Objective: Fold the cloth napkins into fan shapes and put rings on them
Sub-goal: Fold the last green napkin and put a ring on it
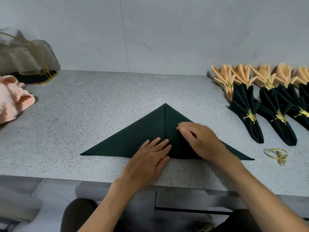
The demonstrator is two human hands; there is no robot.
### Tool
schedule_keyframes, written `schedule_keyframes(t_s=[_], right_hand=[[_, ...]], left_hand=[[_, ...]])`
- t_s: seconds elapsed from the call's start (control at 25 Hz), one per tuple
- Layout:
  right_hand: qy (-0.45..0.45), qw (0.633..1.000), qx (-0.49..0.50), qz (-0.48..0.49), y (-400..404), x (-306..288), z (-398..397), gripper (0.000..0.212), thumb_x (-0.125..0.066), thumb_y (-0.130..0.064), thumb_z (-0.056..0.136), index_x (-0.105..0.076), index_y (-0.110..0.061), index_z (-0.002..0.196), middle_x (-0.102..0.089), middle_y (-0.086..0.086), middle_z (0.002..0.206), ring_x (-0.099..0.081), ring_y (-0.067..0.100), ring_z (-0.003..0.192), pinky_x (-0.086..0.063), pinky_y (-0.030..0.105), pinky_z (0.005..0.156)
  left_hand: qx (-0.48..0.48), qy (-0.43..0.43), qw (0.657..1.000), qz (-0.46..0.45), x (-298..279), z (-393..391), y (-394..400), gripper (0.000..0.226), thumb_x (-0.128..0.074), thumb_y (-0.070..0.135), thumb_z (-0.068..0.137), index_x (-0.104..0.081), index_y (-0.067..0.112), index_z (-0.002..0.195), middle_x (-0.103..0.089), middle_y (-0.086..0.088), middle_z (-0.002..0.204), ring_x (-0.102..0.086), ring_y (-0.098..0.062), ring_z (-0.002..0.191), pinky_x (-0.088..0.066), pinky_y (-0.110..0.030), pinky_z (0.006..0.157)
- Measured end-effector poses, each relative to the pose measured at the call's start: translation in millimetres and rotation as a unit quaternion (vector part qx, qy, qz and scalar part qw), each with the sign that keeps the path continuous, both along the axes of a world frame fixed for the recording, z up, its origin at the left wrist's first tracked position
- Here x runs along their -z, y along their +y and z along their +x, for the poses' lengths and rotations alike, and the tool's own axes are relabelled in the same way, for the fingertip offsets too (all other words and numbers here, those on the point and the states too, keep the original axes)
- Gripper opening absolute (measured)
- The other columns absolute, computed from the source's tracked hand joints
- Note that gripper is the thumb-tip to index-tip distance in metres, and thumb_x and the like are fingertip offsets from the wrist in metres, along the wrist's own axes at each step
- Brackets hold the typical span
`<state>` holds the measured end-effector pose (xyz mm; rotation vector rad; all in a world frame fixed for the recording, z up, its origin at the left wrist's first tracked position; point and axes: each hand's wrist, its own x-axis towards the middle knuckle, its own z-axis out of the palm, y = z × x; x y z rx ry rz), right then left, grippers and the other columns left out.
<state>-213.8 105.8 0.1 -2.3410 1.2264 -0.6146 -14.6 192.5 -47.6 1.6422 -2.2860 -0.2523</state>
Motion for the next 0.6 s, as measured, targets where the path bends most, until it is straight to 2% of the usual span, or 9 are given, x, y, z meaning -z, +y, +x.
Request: schedule_keyframes(t_s=[0.04, 0.12, 0.2, 0.28, 0.36, 0.48, 0.6], right_hand=[[0.022, 0.999, 0.034, -0.023, -18.4, -3.6, 13.4, 0.039, -0.035, -0.035, 0.102, -0.062, -0.006, 0.108, -0.065, 0.008, 0.110, -0.058, 0.025, 0.104, -0.047, 0.042, 0.091], [0.109, 0.992, 0.058, -0.032, -58.1, -0.5, 48.3, 0.040, -0.032, -0.035, 0.103, -0.051, -0.009, 0.127, -0.055, 0.006, 0.129, -0.049, 0.024, 0.120, -0.042, 0.041, 0.101], [0.194, 0.978, 0.075, 0.014, -86.3, 15.0, 78.7, 0.054, -0.025, -0.041, 0.104, -0.031, -0.009, 0.147, -0.032, 0.008, 0.154, -0.029, 0.026, 0.141, -0.028, 0.045, 0.115], [0.241, 0.966, 0.085, 0.037, -89.5, 27.4, 82.0, 0.063, -0.017, -0.046, 0.104, -0.011, -0.011, 0.156, -0.008, 0.007, 0.165, -0.007, 0.025, 0.151, -0.010, 0.044, 0.122], [0.242, 0.965, 0.092, 0.027, -65.8, 34.5, 50.0, 0.065, -0.014, -0.049, 0.104, -0.001, -0.015, 0.158, 0.005, 0.003, 0.166, 0.005, 0.021, 0.152, 0.001, 0.042, 0.123], [0.250, 0.956, 0.149, 0.038, -3.8, 37.2, -34.4, 0.066, -0.010, -0.055, 0.102, 0.005, -0.023, 0.158, 0.012, -0.005, 0.164, 0.013, 0.014, 0.151, 0.005, 0.037, 0.123], [0.254, 0.947, 0.191, 0.036, 29.4, 31.7, -93.1, 0.064, -0.011, -0.053, 0.102, -0.001, -0.024, 0.158, 0.009, -0.005, 0.164, 0.014, 0.013, 0.150, 0.005, 0.033, 0.122]], left_hand=[[-0.001, 0.002, 1.000, 0.001, 0.2, -0.2, 0.3, 0.064, -0.008, 0.055, 0.096, -0.033, 0.031, 0.151, -0.018, 0.019, 0.158, -0.005, -0.004, 0.149, 0.006, -0.021, 0.118], [-0.005, 0.005, 1.000, -0.003, -0.5, 0.1, 0.2, 0.064, -0.009, 0.053, 0.097, -0.035, 0.030, 0.150, -0.021, 0.017, 0.158, -0.007, -0.005, 0.149, 0.005, -0.022, 0.118], [-0.005, 0.006, 1.000, -0.010, -1.0, 0.4, -1.0, 0.062, -0.010, 0.052, 0.097, -0.037, 0.029, 0.149, -0.024, 0.016, 0.157, -0.009, -0.006, 0.149, 0.003, -0.023, 0.118], [-0.006, 0.007, 1.000, -0.013, -0.1, 1.4, -1.0, 0.063, -0.010, 0.052, 0.097, -0.037, 0.030, 0.149, -0.023, 0.017, 0.156, -0.009, -0.004, 0.148, 0.003, -0.023, 0.118], [-0.004, 0.017, 1.000, -0.009, 1.6, 2.5, -1.3, 0.063, -0.009, 0.053, 0.096, -0.036, 0.030, 0.148, -0.021, 0.019, 0.155, -0.007, -0.001, 0.147, 0.003, -0.021, 0.118], [0.003, 0.034, 0.999, 0.001, 5.8, 4.7, -5.1, 0.062, -0.012, 0.054, 0.095, -0.034, 0.031, 0.147, -0.020, 0.022, 0.153, -0.008, 0.001, 0.147, 0.002, -0.021, 0.118], [-0.002, 0.048, 0.999, 0.018, 3.7, -3.4, -1.6, 0.063, -0.011, 0.056, 0.094, -0.034, 0.031, 0.148, -0.020, 0.022, 0.155, -0.006, 0.002, 0.147, 0.000, -0.022, 0.120]])
